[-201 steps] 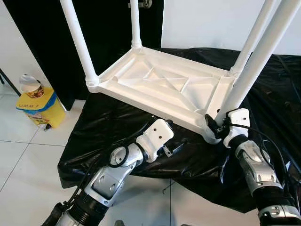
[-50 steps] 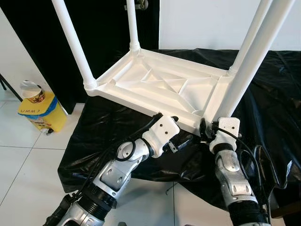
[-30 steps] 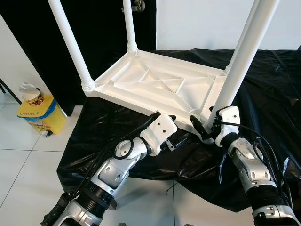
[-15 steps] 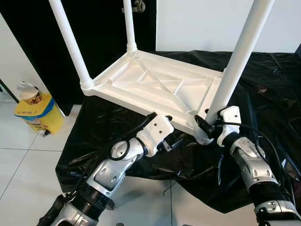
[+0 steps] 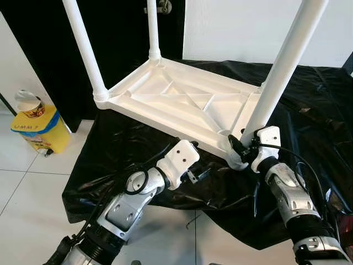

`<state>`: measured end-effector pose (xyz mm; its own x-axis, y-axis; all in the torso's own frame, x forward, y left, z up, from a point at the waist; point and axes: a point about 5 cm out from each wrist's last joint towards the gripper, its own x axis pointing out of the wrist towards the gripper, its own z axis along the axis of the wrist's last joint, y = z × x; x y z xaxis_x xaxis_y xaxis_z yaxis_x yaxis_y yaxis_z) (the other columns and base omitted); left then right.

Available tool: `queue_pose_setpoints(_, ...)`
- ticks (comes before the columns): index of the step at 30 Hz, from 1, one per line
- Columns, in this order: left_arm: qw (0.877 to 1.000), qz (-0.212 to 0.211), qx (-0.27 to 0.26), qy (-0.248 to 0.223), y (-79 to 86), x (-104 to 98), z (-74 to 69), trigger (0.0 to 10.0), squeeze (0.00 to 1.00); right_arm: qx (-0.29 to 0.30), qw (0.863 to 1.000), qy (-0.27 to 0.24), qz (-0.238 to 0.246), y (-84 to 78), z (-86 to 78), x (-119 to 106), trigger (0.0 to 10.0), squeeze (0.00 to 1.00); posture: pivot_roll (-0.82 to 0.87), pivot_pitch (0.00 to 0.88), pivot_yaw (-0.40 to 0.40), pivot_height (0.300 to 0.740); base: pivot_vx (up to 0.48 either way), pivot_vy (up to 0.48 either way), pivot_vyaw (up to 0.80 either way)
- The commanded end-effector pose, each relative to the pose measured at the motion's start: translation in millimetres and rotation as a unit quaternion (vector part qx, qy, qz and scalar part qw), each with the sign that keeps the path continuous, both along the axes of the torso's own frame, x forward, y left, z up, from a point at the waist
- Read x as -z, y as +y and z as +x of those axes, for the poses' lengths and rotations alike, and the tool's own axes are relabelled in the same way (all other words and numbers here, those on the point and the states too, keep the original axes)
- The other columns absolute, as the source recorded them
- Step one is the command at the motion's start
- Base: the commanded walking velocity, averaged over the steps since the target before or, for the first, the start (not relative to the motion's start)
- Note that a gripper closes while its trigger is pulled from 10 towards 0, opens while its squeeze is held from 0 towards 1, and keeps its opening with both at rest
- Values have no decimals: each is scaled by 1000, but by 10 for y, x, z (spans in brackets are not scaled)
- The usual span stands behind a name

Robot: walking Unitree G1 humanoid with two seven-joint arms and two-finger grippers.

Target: Building children table

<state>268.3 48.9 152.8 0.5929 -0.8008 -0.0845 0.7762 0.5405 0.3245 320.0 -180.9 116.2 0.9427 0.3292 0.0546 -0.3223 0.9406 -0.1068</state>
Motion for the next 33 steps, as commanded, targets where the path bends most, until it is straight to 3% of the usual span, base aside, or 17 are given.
queue_pose_setpoints(1, 1000, 10, 13, 1, 8, -13, -7, 10000, 0, 24, 999, 25, -15, 37, -39, 123, 10000, 0, 119, 2, -101, 740, 0, 0, 0)
queue_pose_setpoints(10, 1000, 11, 8, -3, 21, -29, -2, 10000, 0, 117, 992, 33, 13, 109, -82, 201, 10000, 0, 129, 0, -108, 740, 0, 0, 0)
queue_pose_setpoints(14, 1000, 11, 4, -7, 31, -43, 9, 10000, 0, 190, 980, 39, 38, 206, -120, 254, 10000, 0, 141, 0, -118, 740, 0, 0, 0)
queue_pose_setpoints(33, 1000, 11, -5, -8, 58, -45, -8, 10000, 0, 211, 975, 43, 56, 319, -148, 249, 10000, 0, 155, 0, -125, 740, 0, 0, 0)
